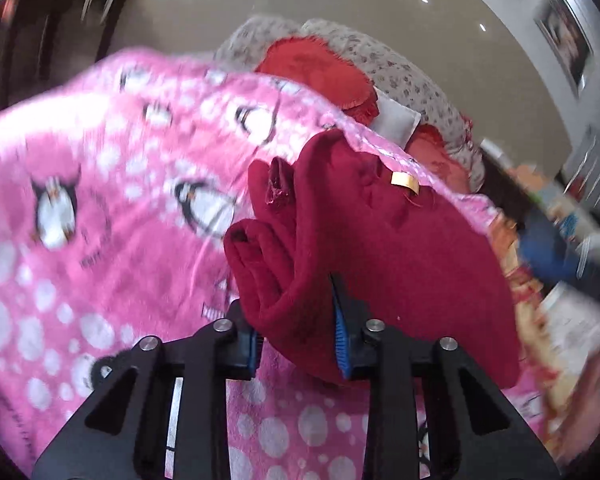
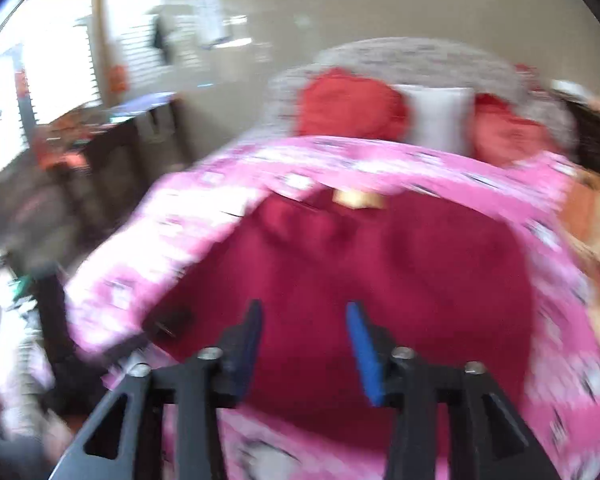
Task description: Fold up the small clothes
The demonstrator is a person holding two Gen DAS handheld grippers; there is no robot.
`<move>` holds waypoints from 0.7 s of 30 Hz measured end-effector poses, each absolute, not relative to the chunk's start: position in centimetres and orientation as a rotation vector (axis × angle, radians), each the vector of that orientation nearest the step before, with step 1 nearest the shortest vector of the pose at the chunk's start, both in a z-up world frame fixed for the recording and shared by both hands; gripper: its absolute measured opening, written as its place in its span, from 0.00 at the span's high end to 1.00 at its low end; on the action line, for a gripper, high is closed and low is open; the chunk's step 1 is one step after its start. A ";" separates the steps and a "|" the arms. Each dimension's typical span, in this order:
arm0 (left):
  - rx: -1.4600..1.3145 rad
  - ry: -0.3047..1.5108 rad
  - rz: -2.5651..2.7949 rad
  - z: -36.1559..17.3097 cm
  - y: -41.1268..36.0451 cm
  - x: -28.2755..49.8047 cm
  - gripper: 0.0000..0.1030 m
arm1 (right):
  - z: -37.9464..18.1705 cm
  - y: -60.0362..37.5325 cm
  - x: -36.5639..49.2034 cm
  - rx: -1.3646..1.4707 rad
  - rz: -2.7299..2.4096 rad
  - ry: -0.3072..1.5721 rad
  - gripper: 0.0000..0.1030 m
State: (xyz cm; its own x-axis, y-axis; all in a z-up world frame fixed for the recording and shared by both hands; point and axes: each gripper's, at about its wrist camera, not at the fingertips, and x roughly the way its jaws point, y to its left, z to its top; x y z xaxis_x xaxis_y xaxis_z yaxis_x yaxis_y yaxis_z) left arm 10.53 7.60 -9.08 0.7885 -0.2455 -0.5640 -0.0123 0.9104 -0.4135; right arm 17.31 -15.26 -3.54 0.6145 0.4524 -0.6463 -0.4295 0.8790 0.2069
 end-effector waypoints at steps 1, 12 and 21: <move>-0.328 0.618 -0.126 -8.3 6.5 10.2 0.77 | -3.0 -14.3 19.2 0.066 0.569 0.784 0.24; 0.192 0.411 -0.255 -6.0 -1.6 8.2 0.78 | -6.9 -9.4 36.3 0.322 0.617 1.307 0.21; 0.180 0.402 -0.332 -4.9 -1.8 8.6 0.78 | -6.6 -5.7 35.9 -0.203 0.460 1.325 0.78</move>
State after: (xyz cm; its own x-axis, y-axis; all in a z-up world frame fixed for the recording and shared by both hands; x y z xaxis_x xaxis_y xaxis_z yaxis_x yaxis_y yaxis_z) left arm 8.61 -1.78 -4.86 0.8673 -0.2806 -0.4112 0.3511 0.9304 0.1054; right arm 35.93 -5.69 -6.60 0.1707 0.2073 -0.9633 -0.4341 0.8935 0.1153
